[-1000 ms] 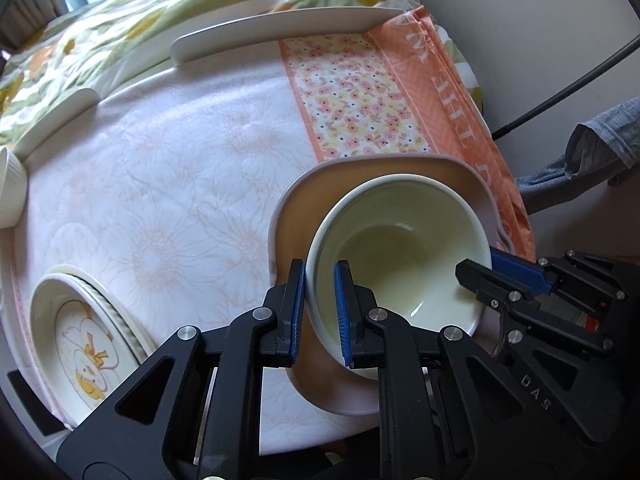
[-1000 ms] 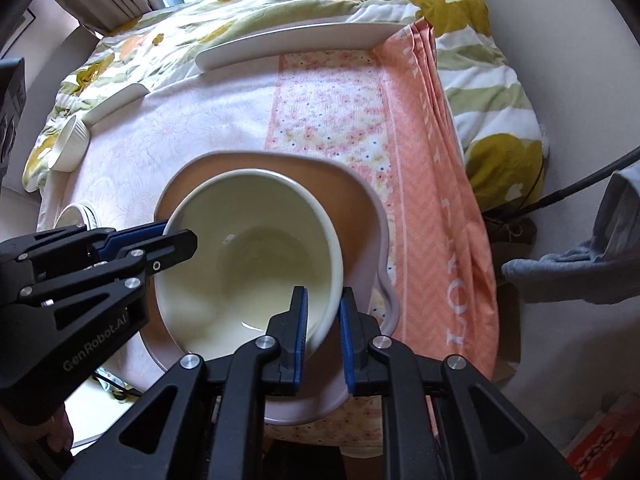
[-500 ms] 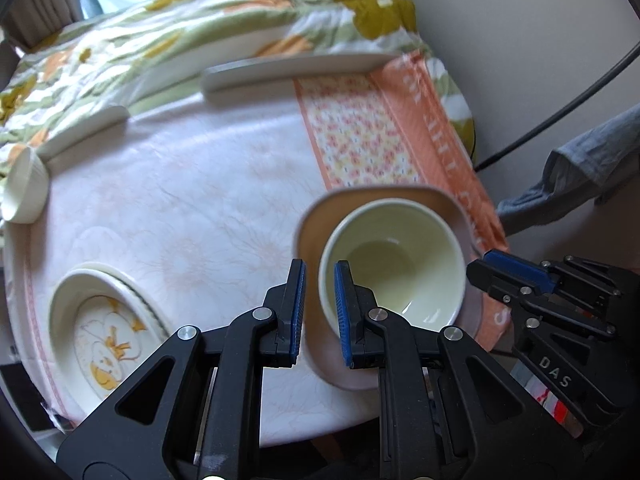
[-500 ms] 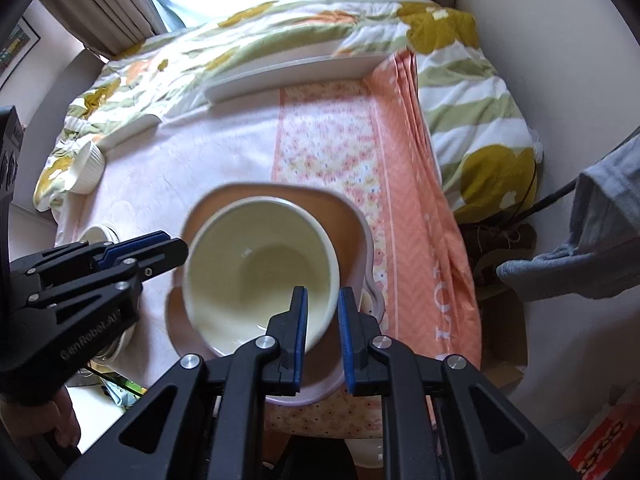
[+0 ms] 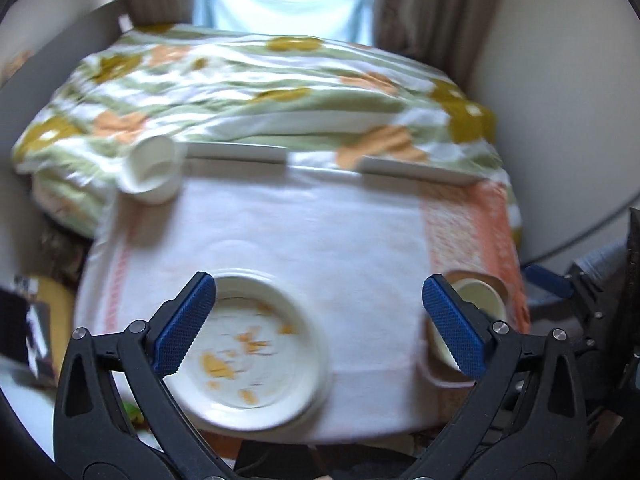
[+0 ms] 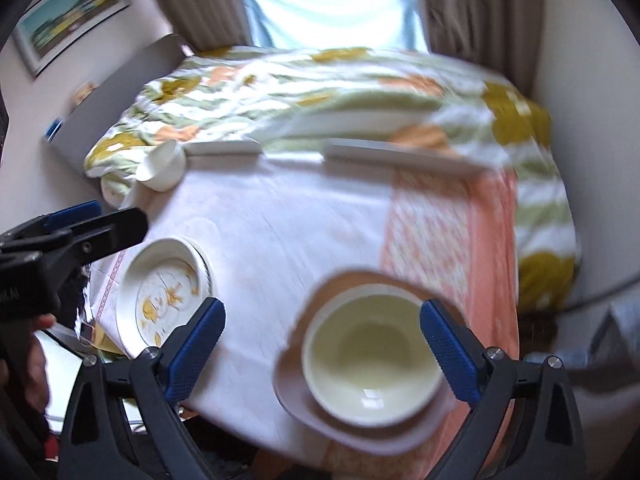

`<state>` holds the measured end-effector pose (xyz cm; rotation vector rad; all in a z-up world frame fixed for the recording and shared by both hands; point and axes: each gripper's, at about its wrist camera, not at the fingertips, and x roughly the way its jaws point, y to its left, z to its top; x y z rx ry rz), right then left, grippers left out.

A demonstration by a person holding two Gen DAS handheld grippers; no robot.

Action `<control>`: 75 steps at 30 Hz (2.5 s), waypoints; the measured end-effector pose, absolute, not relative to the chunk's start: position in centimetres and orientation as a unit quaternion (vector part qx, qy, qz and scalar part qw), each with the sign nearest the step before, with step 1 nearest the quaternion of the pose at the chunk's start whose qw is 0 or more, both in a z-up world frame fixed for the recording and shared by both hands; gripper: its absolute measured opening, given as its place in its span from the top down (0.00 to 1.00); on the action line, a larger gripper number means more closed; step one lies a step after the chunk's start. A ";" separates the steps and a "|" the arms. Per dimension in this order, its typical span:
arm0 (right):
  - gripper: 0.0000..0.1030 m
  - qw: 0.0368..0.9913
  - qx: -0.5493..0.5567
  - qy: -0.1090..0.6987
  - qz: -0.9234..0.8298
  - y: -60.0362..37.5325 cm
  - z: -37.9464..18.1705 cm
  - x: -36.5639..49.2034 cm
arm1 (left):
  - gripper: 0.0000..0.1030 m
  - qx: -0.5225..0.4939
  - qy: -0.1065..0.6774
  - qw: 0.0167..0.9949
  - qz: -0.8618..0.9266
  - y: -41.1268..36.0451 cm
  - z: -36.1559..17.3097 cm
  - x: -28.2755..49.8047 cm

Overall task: Organize plates and bowls
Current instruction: 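Open both grippers and move them toward the small white bowl, then grasp the rim of the small white bowl with both grippers, then carry the small white bowl and lower it into the cream bowl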

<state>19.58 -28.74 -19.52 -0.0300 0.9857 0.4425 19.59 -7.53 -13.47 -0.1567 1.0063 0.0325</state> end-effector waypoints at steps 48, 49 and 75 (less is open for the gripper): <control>0.86 0.726 -0.031 0.601 0.333 6.8 -30.4 43.4 | 0.81 -0.359 0.527 0.766 0.076 25.2 -31.0 33.7; 0.88 0.726 -0.030 0.601 0.334 6.9 -30.4 43.3 | 0.81 -0.356 0.527 0.768 0.077 25.1 -30.9 33.8; 0.88 0.773 0.003 0.523 0.359 2.0 -24.1 38.4 | 0.82 -0.240 0.495 0.832 0.069 20.1 -22.9 30.7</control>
